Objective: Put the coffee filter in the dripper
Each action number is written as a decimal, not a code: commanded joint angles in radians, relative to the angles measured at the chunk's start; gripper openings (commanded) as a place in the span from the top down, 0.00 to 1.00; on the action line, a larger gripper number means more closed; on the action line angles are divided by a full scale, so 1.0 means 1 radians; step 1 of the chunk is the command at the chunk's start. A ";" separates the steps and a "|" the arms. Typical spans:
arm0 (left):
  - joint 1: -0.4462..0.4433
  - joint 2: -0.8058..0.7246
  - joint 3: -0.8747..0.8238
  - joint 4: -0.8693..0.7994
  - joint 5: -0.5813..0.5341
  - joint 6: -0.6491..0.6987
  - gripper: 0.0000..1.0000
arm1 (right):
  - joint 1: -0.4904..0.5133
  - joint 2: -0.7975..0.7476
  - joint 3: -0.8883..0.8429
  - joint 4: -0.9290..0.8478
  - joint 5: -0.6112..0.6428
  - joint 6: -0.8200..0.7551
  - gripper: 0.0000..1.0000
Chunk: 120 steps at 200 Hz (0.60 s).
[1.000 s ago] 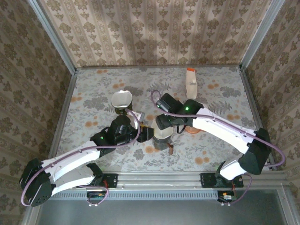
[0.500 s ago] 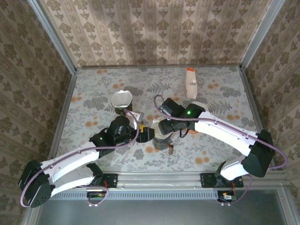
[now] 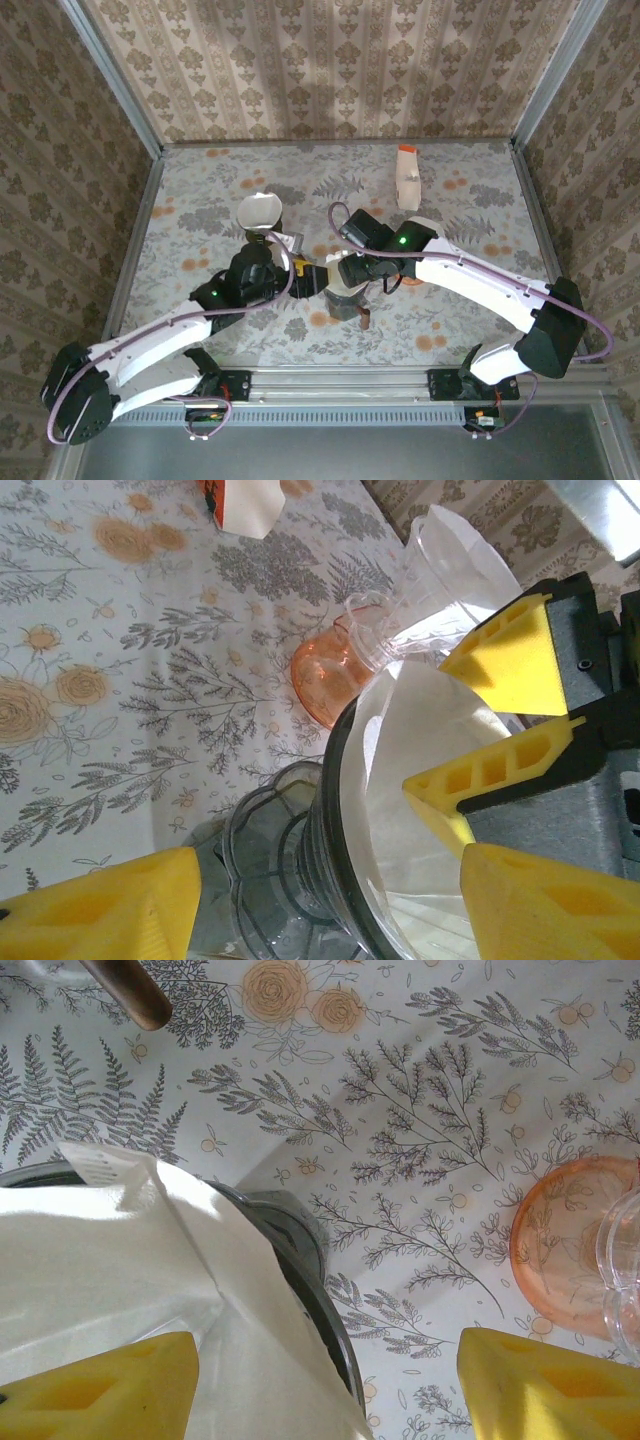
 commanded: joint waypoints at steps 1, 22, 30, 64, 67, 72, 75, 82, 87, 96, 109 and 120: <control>0.008 0.011 -0.005 0.035 0.028 -0.016 0.33 | 0.007 -0.009 -0.008 -0.002 0.001 0.021 0.29; 0.009 0.015 -0.003 0.012 0.022 -0.018 0.40 | 0.007 -0.009 -0.005 -0.006 0.006 0.021 0.29; 0.008 0.015 -0.004 0.009 0.022 -0.017 0.41 | 0.007 -0.012 -0.001 -0.009 0.010 0.018 0.29; 0.007 0.012 -0.010 -0.003 0.024 -0.018 0.43 | 0.005 -0.028 0.028 -0.023 0.040 0.009 0.29; 0.007 0.012 -0.010 -0.003 0.024 -0.018 0.43 | 0.005 -0.030 0.030 -0.024 0.042 0.008 0.29; 0.008 0.012 -0.012 -0.003 0.024 -0.017 0.43 | 0.003 -0.033 0.031 -0.025 0.046 0.006 0.29; 0.007 0.012 -0.012 -0.005 0.024 -0.018 0.43 | 0.002 -0.035 0.033 -0.028 0.048 0.005 0.29; 0.008 0.012 -0.013 -0.004 0.024 -0.018 0.43 | -0.003 -0.039 0.033 -0.030 0.052 0.003 0.29; 0.007 0.012 -0.013 -0.004 0.024 -0.018 0.44 | -0.005 -0.040 0.033 -0.031 0.052 0.001 0.29; 0.008 0.013 -0.016 -0.002 0.025 -0.019 0.44 | -0.010 -0.038 0.031 -0.033 0.052 -0.002 0.30; 0.008 0.015 -0.018 0.002 0.029 -0.020 0.44 | -0.013 -0.032 0.032 -0.033 0.052 -0.007 0.30; 0.007 0.016 -0.020 0.003 0.030 -0.021 0.44 | -0.013 -0.026 0.031 -0.022 0.044 -0.013 0.30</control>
